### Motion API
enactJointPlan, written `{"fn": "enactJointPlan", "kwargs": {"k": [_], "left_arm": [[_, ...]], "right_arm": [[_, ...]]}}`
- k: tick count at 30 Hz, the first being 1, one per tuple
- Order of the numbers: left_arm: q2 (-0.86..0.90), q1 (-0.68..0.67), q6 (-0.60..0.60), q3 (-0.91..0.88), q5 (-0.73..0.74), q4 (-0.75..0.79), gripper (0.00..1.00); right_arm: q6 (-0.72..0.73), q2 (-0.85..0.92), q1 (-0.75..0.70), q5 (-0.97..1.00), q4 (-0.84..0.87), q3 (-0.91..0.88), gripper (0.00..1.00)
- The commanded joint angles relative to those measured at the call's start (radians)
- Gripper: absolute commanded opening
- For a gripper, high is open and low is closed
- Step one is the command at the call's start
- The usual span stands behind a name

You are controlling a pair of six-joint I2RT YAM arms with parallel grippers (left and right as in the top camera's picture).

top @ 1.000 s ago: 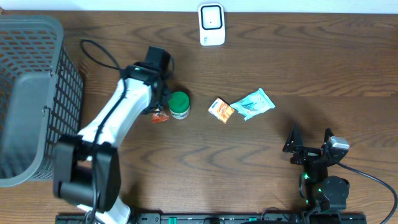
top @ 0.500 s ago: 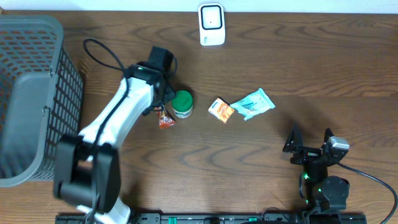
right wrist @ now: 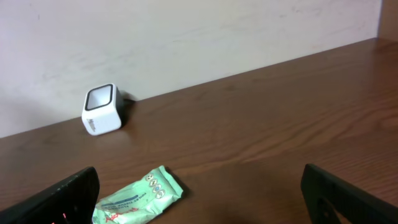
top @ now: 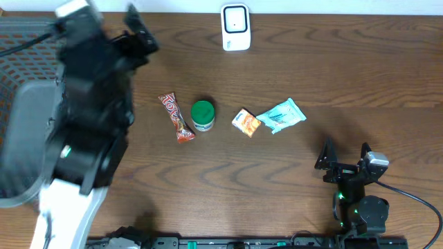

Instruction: Scan the item barcode

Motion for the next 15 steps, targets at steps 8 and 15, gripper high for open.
{"fn": "enactJointPlan", "kwargs": {"k": [8,15], "left_arm": [[-0.233,0.0,0.397,0.003,-0.198,-0.046,0.98],[-0.356,0.001,0.4,0.003,-0.196,-0.067,0.98]], "right_arm": [[-0.014,-0.005,0.005,0.044,0.007,-0.001,0.99],[0.07,-0.005,0.005,0.039,0.168,-0.001,0.99]]}}
